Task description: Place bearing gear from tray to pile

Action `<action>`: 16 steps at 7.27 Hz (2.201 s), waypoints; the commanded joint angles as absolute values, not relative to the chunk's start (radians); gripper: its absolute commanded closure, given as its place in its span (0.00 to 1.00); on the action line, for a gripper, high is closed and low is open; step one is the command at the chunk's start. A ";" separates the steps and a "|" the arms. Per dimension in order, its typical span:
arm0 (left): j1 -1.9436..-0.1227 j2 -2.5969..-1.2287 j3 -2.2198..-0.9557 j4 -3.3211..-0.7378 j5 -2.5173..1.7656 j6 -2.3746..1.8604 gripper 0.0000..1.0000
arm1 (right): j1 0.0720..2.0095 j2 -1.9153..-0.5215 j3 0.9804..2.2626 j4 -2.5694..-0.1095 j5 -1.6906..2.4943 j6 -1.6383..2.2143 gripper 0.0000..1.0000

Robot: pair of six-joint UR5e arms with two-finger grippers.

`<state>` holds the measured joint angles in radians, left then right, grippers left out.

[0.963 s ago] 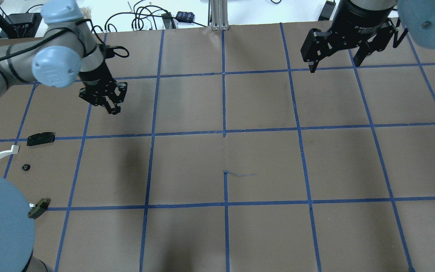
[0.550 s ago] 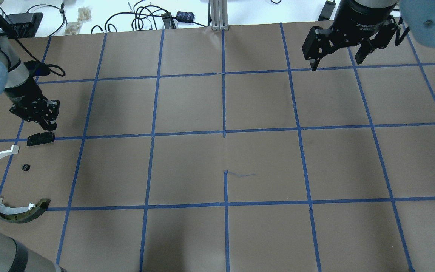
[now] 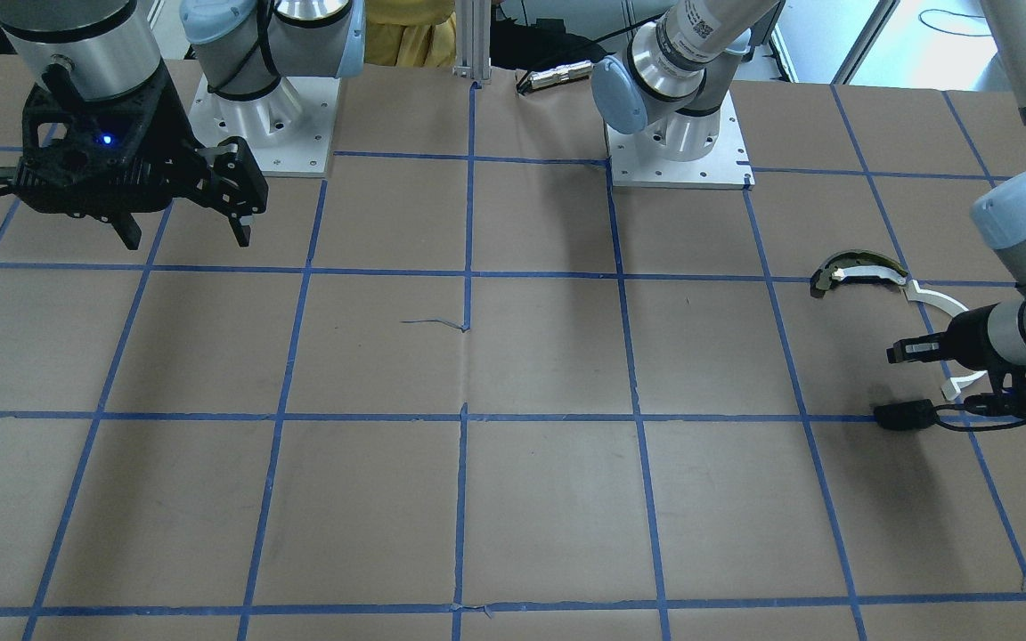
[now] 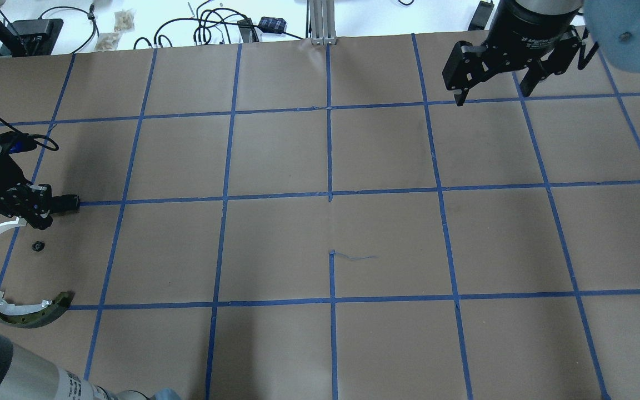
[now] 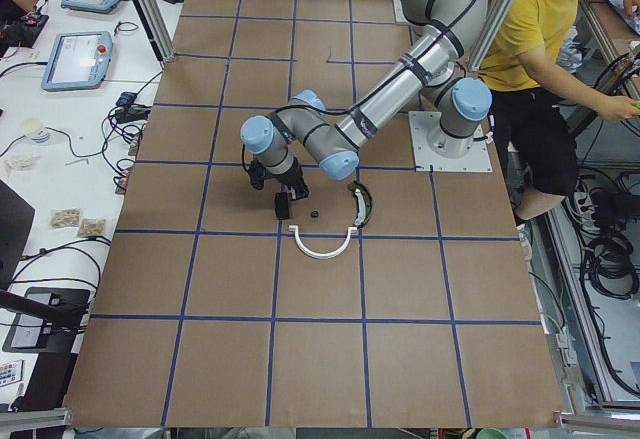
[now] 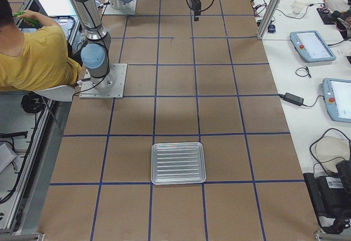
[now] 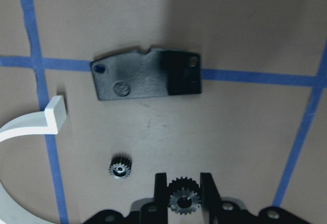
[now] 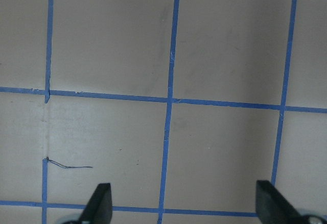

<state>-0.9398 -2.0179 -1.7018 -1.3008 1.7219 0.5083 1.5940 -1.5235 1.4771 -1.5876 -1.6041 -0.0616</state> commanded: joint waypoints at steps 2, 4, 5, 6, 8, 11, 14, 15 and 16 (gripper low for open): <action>-0.934 -2.051 -1.724 -1.273 1.766 0.508 1.00 | 1.594 -1.522 1.477 -1.589 -1.605 -0.063 0.00; -0.925 -2.066 -1.724 -1.246 1.782 0.511 1.00 | 1.594 -1.523 1.479 -1.589 -1.605 -0.063 0.00; -0.913 -2.069 -1.727 -1.244 1.798 0.508 1.00 | 1.594 -1.523 1.483 -1.589 -1.605 -0.055 0.00; -0.911 -2.071 -1.727 -1.246 1.801 0.511 1.00 | 1.594 -1.523 1.483 -1.589 -1.605 -0.061 0.00; -0.911 -2.069 -1.729 -1.249 1.802 0.511 1.00 | 1.594 -1.523 1.483 -1.591 -1.605 -0.063 0.00; -0.910 -2.071 -1.729 -1.249 1.802 0.509 0.24 | 1.595 -1.523 1.483 -1.591 -1.605 -0.064 0.00; -0.913 -2.059 -1.727 -1.259 1.804 0.497 0.02 | 1.595 -1.522 1.485 -1.591 -1.605 -0.063 0.00; -0.926 -2.045 -1.712 -1.265 1.804 0.486 0.00 | 1.594 -1.522 1.483 -1.591 -1.605 -0.063 0.00; -0.963 -2.030 -1.691 -1.264 1.772 0.456 0.00 | 1.594 -1.522 1.483 -1.591 -1.605 -0.063 0.00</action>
